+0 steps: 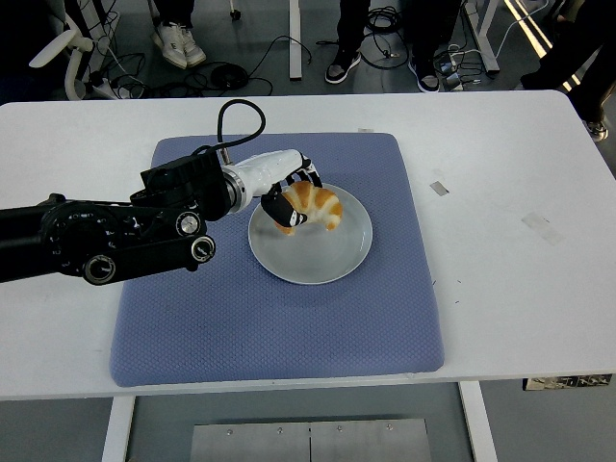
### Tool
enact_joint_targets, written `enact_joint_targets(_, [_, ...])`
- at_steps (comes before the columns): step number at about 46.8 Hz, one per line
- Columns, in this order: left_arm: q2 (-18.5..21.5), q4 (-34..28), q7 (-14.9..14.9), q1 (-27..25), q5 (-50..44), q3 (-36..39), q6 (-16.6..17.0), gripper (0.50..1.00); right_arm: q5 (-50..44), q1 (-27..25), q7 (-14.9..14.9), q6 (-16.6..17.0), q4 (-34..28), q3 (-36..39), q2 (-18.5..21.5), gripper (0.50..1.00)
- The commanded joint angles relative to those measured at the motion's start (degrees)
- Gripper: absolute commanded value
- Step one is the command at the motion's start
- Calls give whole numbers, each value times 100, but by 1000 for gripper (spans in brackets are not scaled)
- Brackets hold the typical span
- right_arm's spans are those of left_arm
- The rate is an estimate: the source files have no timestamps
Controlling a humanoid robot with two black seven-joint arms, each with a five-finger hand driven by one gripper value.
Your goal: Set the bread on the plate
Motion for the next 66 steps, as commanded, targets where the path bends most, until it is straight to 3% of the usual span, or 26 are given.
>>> enact_joint_targets(1, [-12,1,0,13,2,25,-1,639,0,-1,0,-1,0,5,0,1000])
enact_joint_targets(9, [-21,10,9,13,37,183,-1,652,0,-1,0,-1,0,-4,0,1000])
enact_joint_targets(30, [-21,-8,-9,4,37,209,-27,967,0,7,0,-1,0,-4,0,1000])
enact_joint_targets(41, [14,-87,-18,-22,-103,104,-45,980,0,7,0,-1,0,5,0,1000])
enact_joint_targets(55, [427,-87,-237,-49,-1018,-942,-10,969,0,-1,0,-1,0,-4,0,1000])
enact_joint_targets(59, [638,-87,-509,-5,-1263,-1223,-10,968,0,-1,0,-1,0,5,0,1000])
enact_joint_targets(66, [1042,-34,-1247,118,-1993,-1733,-19,968,0,7,0,-1,0,-4,0,1000])
